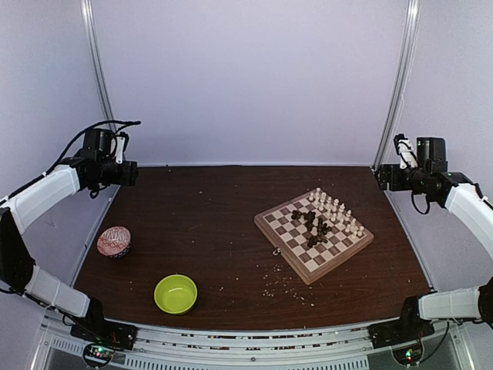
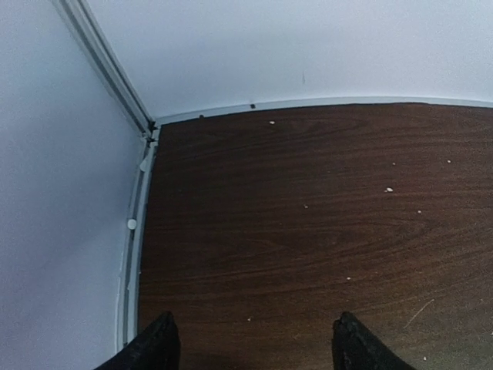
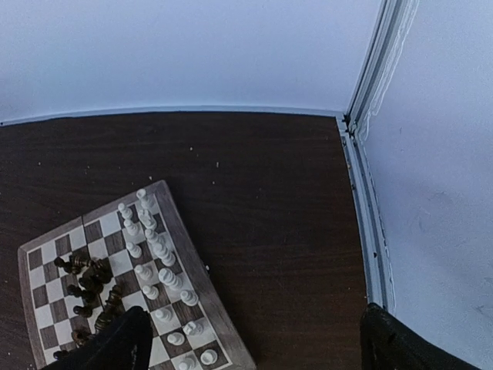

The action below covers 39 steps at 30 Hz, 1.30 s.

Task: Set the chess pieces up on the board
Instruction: Move the chessboard to the center of the board.

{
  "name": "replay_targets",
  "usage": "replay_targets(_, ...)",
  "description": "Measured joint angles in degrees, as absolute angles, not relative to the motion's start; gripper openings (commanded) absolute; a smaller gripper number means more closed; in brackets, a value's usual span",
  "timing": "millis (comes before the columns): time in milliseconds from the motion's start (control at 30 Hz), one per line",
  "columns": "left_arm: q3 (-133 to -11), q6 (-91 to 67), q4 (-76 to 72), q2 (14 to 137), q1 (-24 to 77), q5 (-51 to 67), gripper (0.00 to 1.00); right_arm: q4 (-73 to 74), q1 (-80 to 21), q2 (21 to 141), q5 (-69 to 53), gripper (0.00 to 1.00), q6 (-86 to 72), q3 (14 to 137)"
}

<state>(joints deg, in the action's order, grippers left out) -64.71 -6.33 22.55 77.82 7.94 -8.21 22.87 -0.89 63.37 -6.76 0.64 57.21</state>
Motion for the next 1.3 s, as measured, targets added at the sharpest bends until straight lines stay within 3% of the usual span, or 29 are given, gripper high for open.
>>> replay_targets(333, -68.23, -8.97, 21.19, 87.55, 18.26, 0.25, 0.74, 29.39, -0.58, 65.76, -9.82, 0.99, 2.11, 53.89)
replay_targets(567, -77.71, -15.79, 19.70, 102.08, 26.98, 6.09, 0.67, 37.04, 2.24, 74.28, -13.17, 0.99, 1.89, 57.41)
replay_targets(700, -83.99, -21.34, 18.44, 110.63, 29.74, 10.46, 0.54, 41.19, 4.29, 79.02, -14.28, 0.79, 1.50, 58.35)
replay_targets(967, -97.34, -29.89, 16.88, 125.64, 32.67, 17.41, 0.45, 47.18, 7.27, 87.59, -17.96, 0.39, 1.61, 61.52)
replay_targets(1167, -102.61, -33.65, 16.75, 131.81, 33.21, 21.15, 0.32, 50.15, 7.68, 92.40, -19.35, 0.21, 2.20, 61.73)
replay_targets(1300, -105.38, -35.62, 16.36, 134.39, 33.21, 23.05, 0.22, 51.27, 7.75, 94.35, -19.88, 0.15, 2.66, 61.73)
